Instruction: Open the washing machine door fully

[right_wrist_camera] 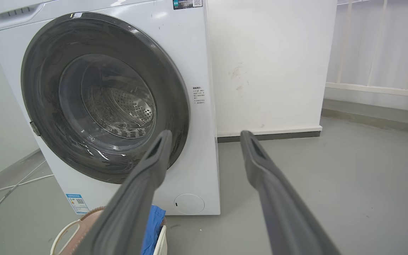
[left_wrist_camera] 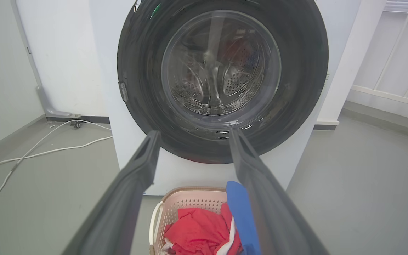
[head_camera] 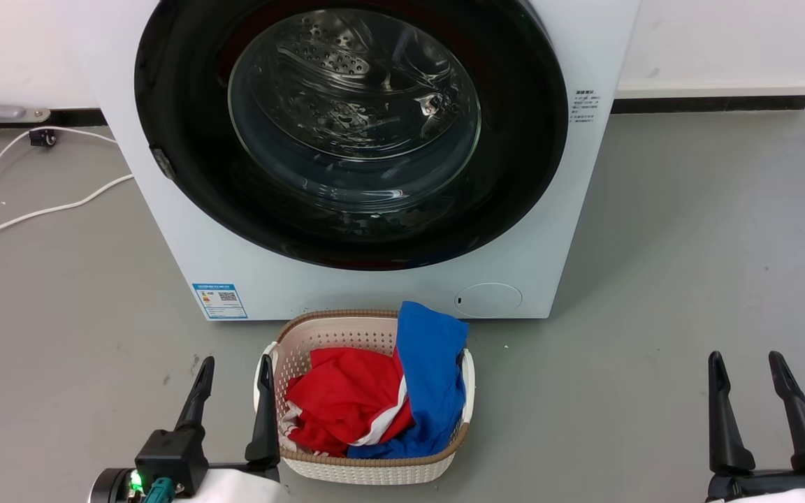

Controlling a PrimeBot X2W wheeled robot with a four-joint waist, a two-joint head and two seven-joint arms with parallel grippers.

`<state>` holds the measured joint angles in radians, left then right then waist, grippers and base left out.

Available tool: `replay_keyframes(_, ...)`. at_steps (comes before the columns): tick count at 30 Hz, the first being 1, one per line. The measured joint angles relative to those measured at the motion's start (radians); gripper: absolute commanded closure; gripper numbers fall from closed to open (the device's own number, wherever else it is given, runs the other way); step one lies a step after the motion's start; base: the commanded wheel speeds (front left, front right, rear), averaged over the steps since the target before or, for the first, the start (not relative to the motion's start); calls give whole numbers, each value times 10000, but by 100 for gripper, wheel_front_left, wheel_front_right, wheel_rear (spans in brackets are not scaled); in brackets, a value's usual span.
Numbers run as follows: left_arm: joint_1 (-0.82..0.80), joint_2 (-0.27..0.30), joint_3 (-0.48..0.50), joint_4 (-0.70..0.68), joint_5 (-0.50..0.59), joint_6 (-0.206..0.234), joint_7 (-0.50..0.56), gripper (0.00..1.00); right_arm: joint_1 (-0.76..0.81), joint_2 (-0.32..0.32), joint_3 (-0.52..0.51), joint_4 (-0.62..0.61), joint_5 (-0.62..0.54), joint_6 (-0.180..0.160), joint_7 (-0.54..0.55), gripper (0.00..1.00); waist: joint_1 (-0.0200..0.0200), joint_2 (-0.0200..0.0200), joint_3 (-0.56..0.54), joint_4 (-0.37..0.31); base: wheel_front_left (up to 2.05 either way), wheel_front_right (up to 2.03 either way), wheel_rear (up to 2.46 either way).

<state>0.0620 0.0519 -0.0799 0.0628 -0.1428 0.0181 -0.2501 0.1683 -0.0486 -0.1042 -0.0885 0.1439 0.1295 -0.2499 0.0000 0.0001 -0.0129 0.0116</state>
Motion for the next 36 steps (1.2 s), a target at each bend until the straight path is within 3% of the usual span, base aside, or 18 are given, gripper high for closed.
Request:
replay_keyframes(31,52,-10,12,186,63,113,-128,0,110,-2,94,236,-90,0,-134,0,1,0,67,58,0,0,0)
replay_keyframes(36,51,-10,29,217,65,171,-128,0,58,-15,-71,424,1379,12,-134,0,1,0,42,63,0,0,0)
